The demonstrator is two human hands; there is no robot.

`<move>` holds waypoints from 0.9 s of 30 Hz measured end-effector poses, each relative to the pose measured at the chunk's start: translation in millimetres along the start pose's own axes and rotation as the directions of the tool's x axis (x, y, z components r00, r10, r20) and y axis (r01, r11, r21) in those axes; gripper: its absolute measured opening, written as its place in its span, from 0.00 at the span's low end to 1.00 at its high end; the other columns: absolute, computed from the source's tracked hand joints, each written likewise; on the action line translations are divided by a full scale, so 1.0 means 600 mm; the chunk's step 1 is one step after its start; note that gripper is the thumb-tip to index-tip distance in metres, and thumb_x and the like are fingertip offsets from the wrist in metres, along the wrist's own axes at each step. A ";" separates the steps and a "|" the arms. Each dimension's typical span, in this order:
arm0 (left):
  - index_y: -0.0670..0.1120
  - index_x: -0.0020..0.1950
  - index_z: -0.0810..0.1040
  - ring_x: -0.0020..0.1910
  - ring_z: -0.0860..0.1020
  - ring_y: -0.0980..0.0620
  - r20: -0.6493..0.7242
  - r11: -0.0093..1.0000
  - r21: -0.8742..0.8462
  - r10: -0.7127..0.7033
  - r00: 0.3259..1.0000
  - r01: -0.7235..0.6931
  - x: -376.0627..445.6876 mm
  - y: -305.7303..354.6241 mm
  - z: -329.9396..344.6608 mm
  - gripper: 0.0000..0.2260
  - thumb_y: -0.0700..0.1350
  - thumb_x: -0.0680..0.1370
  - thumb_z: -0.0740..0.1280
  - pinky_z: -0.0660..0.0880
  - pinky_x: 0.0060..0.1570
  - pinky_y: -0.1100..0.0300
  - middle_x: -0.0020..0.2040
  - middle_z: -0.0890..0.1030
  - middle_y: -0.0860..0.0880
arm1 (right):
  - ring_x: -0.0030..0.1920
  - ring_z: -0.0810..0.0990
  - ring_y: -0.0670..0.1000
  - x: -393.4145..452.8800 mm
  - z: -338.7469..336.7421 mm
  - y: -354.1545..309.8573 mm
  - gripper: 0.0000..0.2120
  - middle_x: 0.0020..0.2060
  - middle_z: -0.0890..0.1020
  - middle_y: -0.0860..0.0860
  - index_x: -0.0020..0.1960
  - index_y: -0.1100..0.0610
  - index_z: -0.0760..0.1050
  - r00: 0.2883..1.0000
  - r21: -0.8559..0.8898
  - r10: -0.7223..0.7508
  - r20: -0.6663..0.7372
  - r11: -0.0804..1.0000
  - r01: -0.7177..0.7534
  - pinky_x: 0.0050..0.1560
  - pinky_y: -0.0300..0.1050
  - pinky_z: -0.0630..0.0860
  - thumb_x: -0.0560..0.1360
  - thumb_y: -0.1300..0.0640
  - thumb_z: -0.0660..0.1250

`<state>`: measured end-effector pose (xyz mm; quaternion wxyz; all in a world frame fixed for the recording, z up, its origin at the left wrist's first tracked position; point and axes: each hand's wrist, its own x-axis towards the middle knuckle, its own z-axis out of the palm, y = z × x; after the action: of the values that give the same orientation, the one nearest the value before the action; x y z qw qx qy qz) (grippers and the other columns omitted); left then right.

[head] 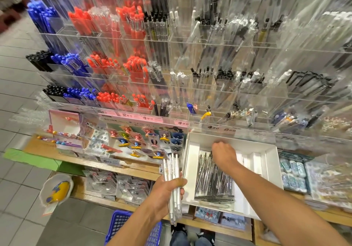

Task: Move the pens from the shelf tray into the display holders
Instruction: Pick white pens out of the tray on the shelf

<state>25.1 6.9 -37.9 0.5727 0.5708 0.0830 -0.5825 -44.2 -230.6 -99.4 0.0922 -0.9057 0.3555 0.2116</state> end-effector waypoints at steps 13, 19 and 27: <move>0.38 0.62 0.74 0.34 0.78 0.50 -0.013 1.000 -0.007 -0.009 1.000 0.009 0.008 -0.014 -0.036 0.23 0.37 0.69 0.77 0.77 0.35 0.56 0.41 0.80 0.42 | 0.45 0.83 0.55 0.002 0.027 0.005 0.11 0.48 0.82 0.55 0.56 0.61 0.77 0.993 -0.115 -0.085 0.086 0.989 0.094 0.42 0.48 0.77 0.76 0.68 0.62; 0.35 0.62 0.73 0.33 0.78 0.49 0.021 0.999 -0.039 0.006 1.000 -0.006 0.011 -0.014 -0.038 0.24 0.36 0.69 0.76 0.78 0.33 0.57 0.39 0.81 0.42 | 0.38 0.78 0.54 -0.009 0.021 0.019 0.10 0.41 0.77 0.53 0.55 0.62 0.74 0.988 0.148 -0.041 0.152 0.989 0.018 0.36 0.46 0.74 0.80 0.57 0.59; 0.35 0.65 0.71 0.34 0.79 0.48 -0.024 0.982 -0.171 0.080 0.997 -0.083 -0.012 -0.022 -0.038 0.31 0.40 0.66 0.78 0.79 0.34 0.55 0.38 0.81 0.42 | 0.44 0.80 0.54 -0.084 -0.002 0.044 0.13 0.45 0.80 0.55 0.58 0.56 0.68 0.984 0.502 -0.179 0.004 0.851 0.153 0.39 0.42 0.73 0.84 0.49 0.51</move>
<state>26.0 32.5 -47.3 0.6423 0.5271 0.1143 -0.5446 -95.1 -220.0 -76.3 0.3503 -0.8725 0.3163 0.1262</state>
